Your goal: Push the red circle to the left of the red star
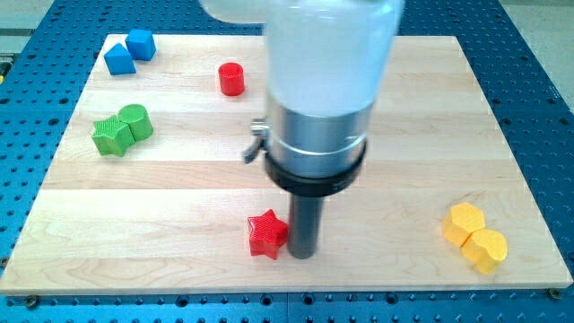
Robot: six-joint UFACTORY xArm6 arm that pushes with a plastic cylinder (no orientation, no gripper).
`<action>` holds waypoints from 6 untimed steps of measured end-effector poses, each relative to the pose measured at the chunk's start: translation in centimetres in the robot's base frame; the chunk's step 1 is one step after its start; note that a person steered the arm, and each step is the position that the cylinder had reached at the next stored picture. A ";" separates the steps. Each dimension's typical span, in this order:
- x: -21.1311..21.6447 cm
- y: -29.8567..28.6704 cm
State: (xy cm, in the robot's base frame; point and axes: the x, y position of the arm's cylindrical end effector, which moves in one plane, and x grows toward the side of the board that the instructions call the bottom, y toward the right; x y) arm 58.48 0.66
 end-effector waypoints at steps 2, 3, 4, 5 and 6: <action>-7.1 -0.6; -17.8 -0.2; -27.6 3.6; -33.6 -0.1; -33.1 -5.4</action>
State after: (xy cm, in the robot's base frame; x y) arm 25.34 -4.78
